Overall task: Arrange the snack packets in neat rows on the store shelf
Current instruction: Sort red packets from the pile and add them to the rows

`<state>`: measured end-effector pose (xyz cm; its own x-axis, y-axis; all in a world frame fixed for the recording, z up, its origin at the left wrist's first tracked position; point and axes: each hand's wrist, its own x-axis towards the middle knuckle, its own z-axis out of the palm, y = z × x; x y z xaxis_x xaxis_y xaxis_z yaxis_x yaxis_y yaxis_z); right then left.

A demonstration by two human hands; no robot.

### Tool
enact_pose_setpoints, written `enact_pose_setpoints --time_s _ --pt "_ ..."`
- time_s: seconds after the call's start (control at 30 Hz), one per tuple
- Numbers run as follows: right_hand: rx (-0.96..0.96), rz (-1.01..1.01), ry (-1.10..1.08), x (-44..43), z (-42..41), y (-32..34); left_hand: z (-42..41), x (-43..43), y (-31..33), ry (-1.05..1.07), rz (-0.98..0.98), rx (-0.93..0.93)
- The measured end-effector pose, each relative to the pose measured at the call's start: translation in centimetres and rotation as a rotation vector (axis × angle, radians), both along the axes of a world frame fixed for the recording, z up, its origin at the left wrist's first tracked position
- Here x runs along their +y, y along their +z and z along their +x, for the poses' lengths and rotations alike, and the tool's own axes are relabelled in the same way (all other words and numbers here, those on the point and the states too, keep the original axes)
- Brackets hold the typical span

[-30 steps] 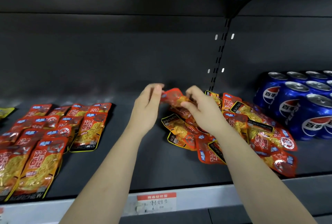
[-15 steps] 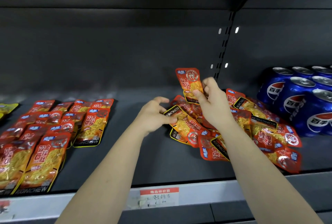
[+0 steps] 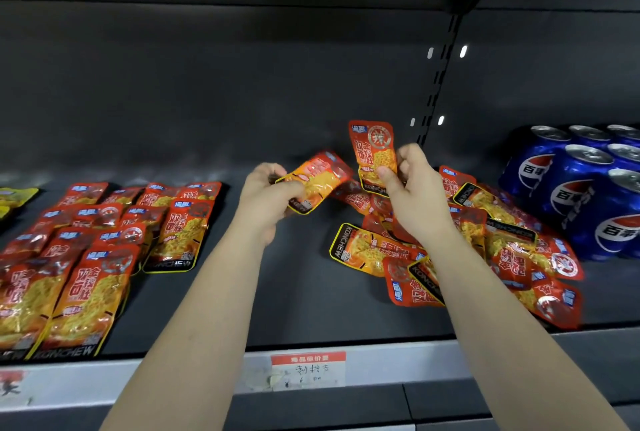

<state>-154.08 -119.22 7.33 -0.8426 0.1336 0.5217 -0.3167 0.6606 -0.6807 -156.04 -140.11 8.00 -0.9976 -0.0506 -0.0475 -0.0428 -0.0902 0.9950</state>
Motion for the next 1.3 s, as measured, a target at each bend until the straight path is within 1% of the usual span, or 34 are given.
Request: enact_pose_setpoints --time_s 0.1,0.23,0.4,0.5,0.63,0.77,0.87,0.97,1.07,1.17,1.3 --pt "0.006 0.014 0.003 0.0 -0.1 -0.1 -0.1 -0.3 -0.2 -0.009 0.036 0.012" --pt "-0.018 0.024 0.008 -0.1 -0.4 -0.3 0.4 -0.5 0.1 -0.117 0.066 0.002" --pt "-0.017 -0.046 0.031 -0.6 -0.1 0.0 1.0 -0.4 0.6 -0.203 0.017 0.026" --pt "0.006 -0.078 0.059 -0.9 0.1 0.7 1.3 -0.6 1.1 -0.178 0.021 0.073" --pt "-0.048 -0.059 0.060 -2.1 -0.2 1.4 1.0 -2.1 1.9 -0.046 0.035 0.181" --pt "-0.112 -0.010 0.089 -4.4 -0.7 1.5 0.6 -5.4 2.3 0.011 -0.145 0.289" --pt "-0.136 0.007 0.105 -7.2 -1.2 1.8 0.3 -8.8 2.3 0.031 -0.233 0.283" --pt "-0.183 0.024 0.139 -10.6 -1.4 2.1 0.2 -12.4 2.4 0.043 -0.401 0.314" --pt "-0.231 -0.011 0.164 -13.8 -1.4 2.6 0.1 -15.1 3.0 0.076 -0.531 0.319" --pt "-0.296 -0.039 0.186 -16.5 -1.6 2.9 -0.2 -17.3 3.5 0.141 -0.726 0.392" --pt "-0.398 -0.106 0.285 -19.1 -1.9 2.8 -0.9 -20.0 3.5 0.165 -0.860 0.483"
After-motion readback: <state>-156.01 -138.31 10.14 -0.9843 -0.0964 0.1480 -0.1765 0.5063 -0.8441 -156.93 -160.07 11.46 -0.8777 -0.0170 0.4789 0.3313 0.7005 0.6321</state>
